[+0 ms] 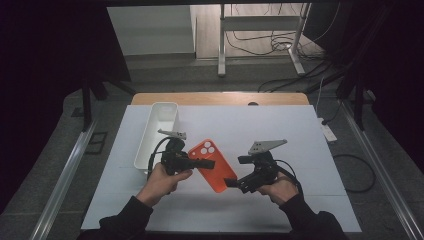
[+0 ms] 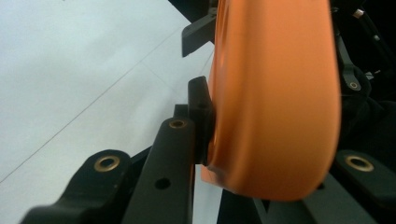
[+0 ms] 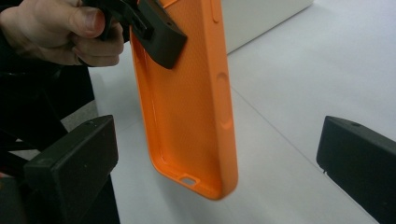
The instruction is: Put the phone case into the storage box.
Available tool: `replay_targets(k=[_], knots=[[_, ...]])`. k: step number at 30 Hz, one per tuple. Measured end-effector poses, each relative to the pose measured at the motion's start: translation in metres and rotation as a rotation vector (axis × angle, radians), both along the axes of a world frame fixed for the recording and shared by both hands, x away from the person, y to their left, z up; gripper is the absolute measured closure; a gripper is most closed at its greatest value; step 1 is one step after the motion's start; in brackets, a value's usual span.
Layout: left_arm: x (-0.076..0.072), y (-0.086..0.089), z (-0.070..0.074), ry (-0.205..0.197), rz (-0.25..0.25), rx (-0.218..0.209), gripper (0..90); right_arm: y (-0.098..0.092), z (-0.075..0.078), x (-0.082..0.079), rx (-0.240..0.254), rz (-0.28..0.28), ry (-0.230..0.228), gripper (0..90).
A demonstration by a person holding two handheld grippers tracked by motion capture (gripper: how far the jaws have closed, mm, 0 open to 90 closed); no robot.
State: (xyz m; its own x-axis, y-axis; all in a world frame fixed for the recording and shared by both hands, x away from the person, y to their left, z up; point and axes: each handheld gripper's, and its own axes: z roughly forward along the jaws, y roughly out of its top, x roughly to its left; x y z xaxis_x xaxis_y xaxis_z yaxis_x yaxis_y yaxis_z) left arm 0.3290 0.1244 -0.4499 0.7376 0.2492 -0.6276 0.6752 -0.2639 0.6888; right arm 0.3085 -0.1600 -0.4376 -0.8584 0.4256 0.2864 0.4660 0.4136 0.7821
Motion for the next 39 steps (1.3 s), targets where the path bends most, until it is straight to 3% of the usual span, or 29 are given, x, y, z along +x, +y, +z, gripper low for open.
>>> replay_targets(k=[8, 15, 19, 23, 25, 30, 32, 33, 35, 36, 39], knots=[[-0.002, -0.005, 0.003, -0.02, -0.041, -0.011, 83.7, 0.008, -0.004, -0.003, -0.021, 0.031, 0.006, 0.0], [-0.003, -0.008, 0.004, -0.025, -0.063, -0.018, 83.7, 0.014, -0.006, -0.004, -0.043, 0.055, 0.052, 0.5], [-0.004, -0.009, 0.004, -0.027, -0.07, -0.016, 83.7, 0.015, -0.004, -0.004, -0.045, 0.054, 0.045, 10.2], [-0.004, -0.011, 0.005, -0.028, -0.079, -0.016, 83.6, 0.012, -0.003, -0.004, -0.015, 0.096, 0.07, 36.9], [-0.004, -0.011, 0.005, -0.027, -0.085, -0.019, 83.6, 0.012, -0.003, -0.004, -0.011, 0.11, 0.076, 39.4], [-0.005, -0.012, 0.005, -0.029, -0.093, -0.018, 83.6, 0.013, -0.003, -0.004, 0.0, 0.141, 0.086, 58.4], [-0.005, -0.012, 0.005, -0.025, -0.099, -0.024, 83.4, 0.012, -0.003, -0.004, 0.004, 0.144, 0.089, 60.9], [-0.005, -0.012, 0.005, -0.021, -0.106, -0.033, 83.2, 0.011, -0.002, -0.003, 0.011, 0.144, 0.104, 70.1], [-0.005, -0.012, 0.006, -0.021, -0.109, -0.039, 82.4, 0.01, -0.002, -0.002, 0.018, 0.151, 0.112, 72.5], [-0.005, -0.012, 0.006, -0.019, -0.118, -0.062, 81.1, 0.008, -0.002, -0.001, 0.034, 0.166, 0.136, 78.5], [-0.005, -0.012, 0.007, -0.026, -0.113, -0.062, 76.7, 0.006, 0.0, 0.0, 0.061, 0.186, 0.164, 83.8]])
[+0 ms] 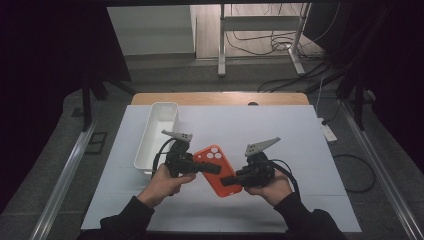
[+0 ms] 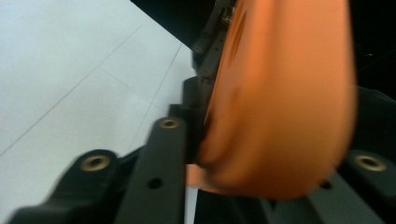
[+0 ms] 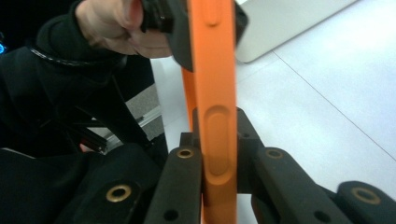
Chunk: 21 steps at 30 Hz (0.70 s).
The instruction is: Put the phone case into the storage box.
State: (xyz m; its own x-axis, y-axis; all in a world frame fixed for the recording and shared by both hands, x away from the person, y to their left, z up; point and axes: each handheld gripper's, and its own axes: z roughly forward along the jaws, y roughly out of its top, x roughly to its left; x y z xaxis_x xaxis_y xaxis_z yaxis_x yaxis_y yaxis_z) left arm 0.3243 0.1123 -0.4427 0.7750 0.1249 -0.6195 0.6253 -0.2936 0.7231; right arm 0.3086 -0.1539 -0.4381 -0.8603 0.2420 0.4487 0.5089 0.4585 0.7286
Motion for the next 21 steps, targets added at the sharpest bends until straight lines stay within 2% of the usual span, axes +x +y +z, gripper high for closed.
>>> replay_targets(k=[4, 9, 15, 16, 19, 21], knots=[[0.0, 0.0, 0.0, 0.0, 0.011, -0.002, 73.9, 0.001, 0.002, -0.002, -0.007, -0.005, -0.009, 84.2], [-0.001, 0.001, 0.002, -0.019, 0.041, 0.009, 69.3, 0.001, 0.003, -0.004, -0.006, -0.02, -0.034, 84.4], [-0.001, 0.005, 0.006, -0.049, 0.119, 0.043, 54.8, -0.005, 0.006, -0.003, -0.017, -0.083, -0.085, 84.3], [-0.002, 0.005, 0.007, -0.065, 0.145, 0.056, 52.0, -0.006, 0.006, -0.002, -0.023, -0.09, -0.09, 84.3], [-0.003, 0.005, 0.008, -0.081, 0.165, 0.077, 46.6, -0.007, 0.006, -0.002, -0.03, -0.103, -0.099, 84.4], [-0.003, 0.006, 0.009, -0.101, 0.181, 0.098, 39.5, -0.009, 0.005, -0.001, -0.037, -0.117, -0.107, 84.3]])
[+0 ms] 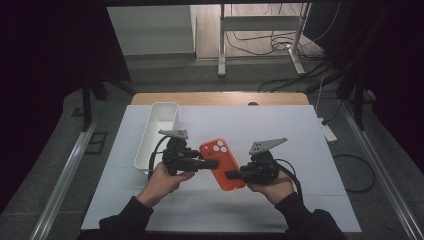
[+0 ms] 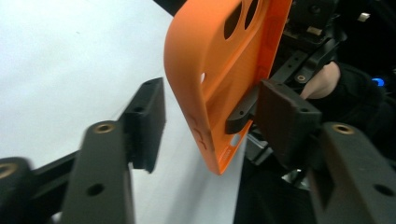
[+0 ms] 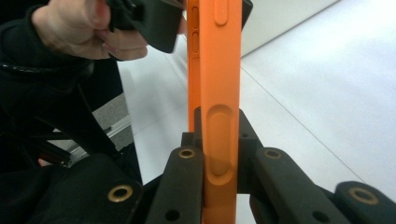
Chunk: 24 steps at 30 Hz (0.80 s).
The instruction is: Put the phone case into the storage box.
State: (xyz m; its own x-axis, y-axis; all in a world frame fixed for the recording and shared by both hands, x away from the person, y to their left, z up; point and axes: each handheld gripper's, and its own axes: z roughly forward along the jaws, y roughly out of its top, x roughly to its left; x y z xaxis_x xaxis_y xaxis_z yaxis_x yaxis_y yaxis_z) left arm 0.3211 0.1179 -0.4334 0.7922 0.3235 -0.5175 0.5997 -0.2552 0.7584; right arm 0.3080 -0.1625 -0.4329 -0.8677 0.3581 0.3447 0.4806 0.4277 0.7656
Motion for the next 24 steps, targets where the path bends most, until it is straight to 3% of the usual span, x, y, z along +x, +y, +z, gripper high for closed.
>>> replay_targets(k=[11, 15, 19, 24], knots=[[-0.0045, -0.001, 0.0053, -0.103, 0.093, 0.111, 17.2, -0.0058, 0.0003, 0.0025, -0.013, -0.063, -0.021, 84.3], [-0.0061, -0.0011, 0.0068, -0.137, 0.137, 0.161, 8.9, -0.0084, 0.0017, 0.0025, -0.018, -0.095, -0.049, 84.2], [-0.0066, -0.0002, 0.0079, -0.147, 0.164, 0.187, 2.7, -0.0095, 0.0024, 0.002, -0.021, -0.115, -0.07, 84.2], [-0.0076, -0.0002, 0.0084, -0.162, 0.181, 0.236, 2.0, -0.0098, 0.0028, 0.0015, -0.03, -0.129, -0.085, 84.2]])
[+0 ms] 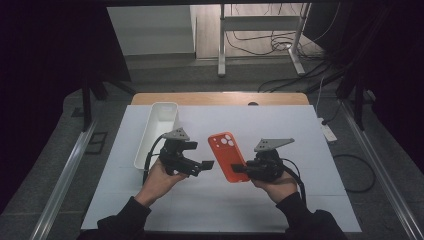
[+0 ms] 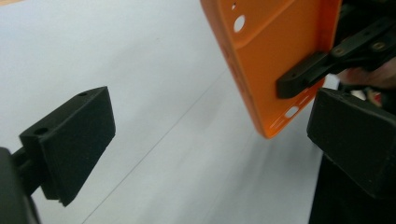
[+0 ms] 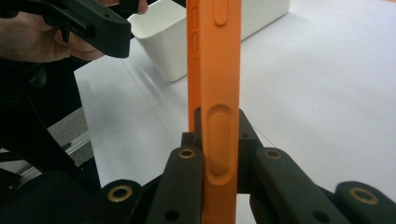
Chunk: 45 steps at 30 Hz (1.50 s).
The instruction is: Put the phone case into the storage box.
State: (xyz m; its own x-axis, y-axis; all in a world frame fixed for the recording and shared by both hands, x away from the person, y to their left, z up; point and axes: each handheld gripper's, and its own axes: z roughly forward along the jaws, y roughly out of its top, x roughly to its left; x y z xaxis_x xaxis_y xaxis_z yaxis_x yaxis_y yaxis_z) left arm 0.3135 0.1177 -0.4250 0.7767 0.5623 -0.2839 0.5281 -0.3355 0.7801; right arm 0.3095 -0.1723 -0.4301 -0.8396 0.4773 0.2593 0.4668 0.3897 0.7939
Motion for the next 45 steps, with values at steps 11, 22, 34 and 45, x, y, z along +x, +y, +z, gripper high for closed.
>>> replay_targets(k=[11, 22, 34, 45], knots=[[0.002, 0.002, -0.002, 0.034, 0.042, 0.031, 0.1, 0.003, 0.001, -0.003, -0.015, -0.01, -0.032, 84.2], [-0.001, -0.005, 0.0, 0.049, -0.011, 0.026, 13.3, 0.011, 0.002, -0.009, -0.046, -0.004, -0.061, 84.2], [0.001, -0.002, -0.001, 0.141, -0.062, -0.055, 58.9, 0.017, 0.001, -0.014, -0.08, 0.01, -0.101, 84.2], [0.004, 0.004, -0.003, 0.208, -0.053, -0.103, 87.0, 0.019, 0.001, -0.015, -0.08, 0.0, -0.112, 84.1]])
